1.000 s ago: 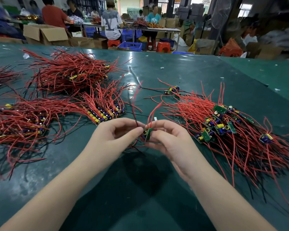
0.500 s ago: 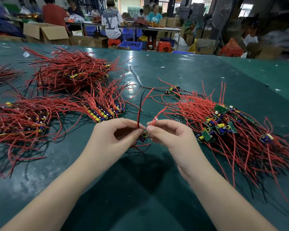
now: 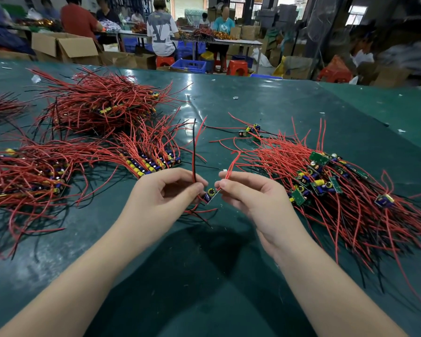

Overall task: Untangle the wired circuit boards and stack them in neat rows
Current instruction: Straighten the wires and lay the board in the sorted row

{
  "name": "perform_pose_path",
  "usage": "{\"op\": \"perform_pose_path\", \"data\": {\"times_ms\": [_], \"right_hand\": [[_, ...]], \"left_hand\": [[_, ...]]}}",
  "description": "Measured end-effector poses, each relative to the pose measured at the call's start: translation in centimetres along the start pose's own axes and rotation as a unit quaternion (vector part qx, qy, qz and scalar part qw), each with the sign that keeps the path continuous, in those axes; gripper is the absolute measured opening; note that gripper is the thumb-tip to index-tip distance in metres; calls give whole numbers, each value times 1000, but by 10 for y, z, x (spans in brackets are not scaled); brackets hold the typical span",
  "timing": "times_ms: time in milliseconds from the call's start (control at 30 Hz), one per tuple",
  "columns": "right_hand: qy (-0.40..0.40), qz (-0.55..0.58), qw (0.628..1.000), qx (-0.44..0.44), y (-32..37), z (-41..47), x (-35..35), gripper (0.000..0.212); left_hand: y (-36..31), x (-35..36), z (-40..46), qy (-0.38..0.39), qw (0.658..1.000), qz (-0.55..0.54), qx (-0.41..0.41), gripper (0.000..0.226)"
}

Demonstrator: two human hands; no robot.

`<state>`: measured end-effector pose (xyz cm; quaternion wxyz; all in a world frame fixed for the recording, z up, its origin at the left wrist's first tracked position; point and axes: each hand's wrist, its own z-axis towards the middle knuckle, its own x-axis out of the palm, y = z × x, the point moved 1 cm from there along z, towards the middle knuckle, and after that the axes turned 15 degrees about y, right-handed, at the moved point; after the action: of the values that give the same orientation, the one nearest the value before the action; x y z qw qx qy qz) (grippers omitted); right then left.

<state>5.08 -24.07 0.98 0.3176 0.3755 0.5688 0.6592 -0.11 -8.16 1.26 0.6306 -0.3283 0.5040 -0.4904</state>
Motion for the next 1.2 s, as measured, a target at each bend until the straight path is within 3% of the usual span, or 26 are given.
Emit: {"op": "perform_pose_path", "data": {"times_ms": [167,333,500,600,833,1200], "right_hand": [[44,39,998,-6,-1,1,1,18],[80,38,996,-32,-2,1,5,10],[88,-2,992,-94,3,-1,6,23],[81,-18,989,-118,4,-2,7,23],[38,-50,990,-130,3,-2,8,17],[-24,8,994,-105,-2,0,11,23]], "left_hand": [[-1,5,0,41,991,-95,-90,13],[-4,10,1,54,941,-283,-178,20],[-5,5,2,44,897,-372,-234,33],[-4,2,2,63,877,-408,-244,27],[1,0,3,50,889,-415,-188,23],[-1,4,4,23,924,-354,-145,3]]}}
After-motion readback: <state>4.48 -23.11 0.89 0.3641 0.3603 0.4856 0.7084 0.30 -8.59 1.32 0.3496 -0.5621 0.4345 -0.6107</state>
